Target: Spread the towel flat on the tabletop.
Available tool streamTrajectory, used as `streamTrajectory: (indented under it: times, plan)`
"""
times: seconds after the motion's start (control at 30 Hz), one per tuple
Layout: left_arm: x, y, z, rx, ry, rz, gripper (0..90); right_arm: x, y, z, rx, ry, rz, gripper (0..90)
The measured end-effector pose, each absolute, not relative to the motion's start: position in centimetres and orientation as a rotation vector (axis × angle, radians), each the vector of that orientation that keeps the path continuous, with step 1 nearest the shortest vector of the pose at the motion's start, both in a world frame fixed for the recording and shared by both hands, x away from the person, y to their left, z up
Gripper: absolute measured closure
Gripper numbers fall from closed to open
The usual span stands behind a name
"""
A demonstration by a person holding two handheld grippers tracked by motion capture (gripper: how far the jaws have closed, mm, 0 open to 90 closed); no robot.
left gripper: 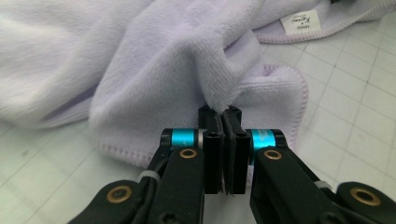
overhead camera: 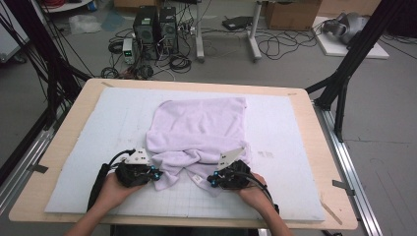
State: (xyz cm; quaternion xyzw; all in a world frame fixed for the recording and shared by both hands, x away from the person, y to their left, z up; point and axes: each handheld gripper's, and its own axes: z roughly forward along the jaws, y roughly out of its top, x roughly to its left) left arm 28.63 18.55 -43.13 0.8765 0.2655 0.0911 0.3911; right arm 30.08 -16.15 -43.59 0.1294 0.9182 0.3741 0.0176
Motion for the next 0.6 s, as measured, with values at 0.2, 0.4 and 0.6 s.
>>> streamTrajectory:
  times: [0.2,0.4,0.6]
  plan:
    - [27.5,21.2,-41.8,2.188,0.703,0.262,87.5,29.1,-19.3,-42.4,0.433,2.805,1.195,87.7]
    - [26.6,21.6,-40.7,2.167,0.677,0.276,87.6,27.2,-22.8,-40.9,0.488,2.749,1.230,87.8]
    - [28.5,20.4,-41.8,2.194,0.704,0.271,87.7,28.7,-23.5,-41.7,0.554,2.733,1.205,87.8]
